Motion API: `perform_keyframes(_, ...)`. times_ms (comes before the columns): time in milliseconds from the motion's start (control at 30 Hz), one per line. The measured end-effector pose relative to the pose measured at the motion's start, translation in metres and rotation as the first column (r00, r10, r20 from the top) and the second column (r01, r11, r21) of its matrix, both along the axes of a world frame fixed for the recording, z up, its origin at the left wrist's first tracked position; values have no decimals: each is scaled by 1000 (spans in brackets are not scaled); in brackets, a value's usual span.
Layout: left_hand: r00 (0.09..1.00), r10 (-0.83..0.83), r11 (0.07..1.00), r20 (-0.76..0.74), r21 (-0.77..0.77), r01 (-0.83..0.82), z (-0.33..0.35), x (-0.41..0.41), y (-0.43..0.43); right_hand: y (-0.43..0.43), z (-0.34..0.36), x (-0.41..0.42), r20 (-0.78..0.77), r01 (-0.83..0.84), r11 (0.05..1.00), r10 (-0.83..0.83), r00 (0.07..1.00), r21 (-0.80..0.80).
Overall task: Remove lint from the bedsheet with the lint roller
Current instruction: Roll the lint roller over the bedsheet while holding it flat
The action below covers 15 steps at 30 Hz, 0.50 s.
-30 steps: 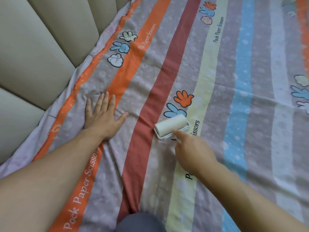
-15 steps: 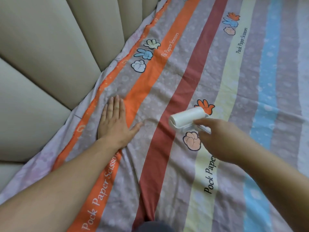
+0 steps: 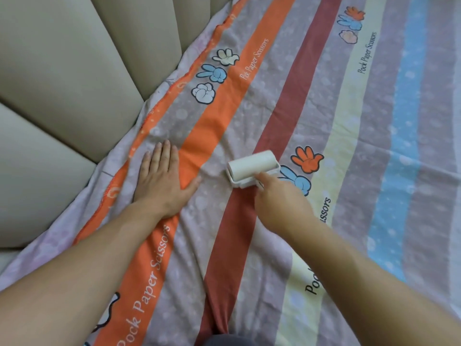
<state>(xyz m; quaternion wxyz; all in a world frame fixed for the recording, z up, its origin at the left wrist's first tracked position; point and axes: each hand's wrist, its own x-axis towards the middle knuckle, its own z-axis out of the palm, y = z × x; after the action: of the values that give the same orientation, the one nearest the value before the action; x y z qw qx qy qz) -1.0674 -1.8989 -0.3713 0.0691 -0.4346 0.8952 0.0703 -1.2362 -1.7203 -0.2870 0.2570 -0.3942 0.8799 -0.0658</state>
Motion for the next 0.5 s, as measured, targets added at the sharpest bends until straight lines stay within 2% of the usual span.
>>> perform_keyframes(300,998,-21,999,55,-25,22,14,5,2,105,18,25,13,-21,995,20,1000,94)
perform_keyframes(400,998,-17,996,58,-88,22,18,17,-6,127,34,23,-3,-96,976,99,995,197)
perform_keyframes(500,999,-47,996,17,-72,49,16,31,-16,119,61,9,15,-151,941,153,988,302)
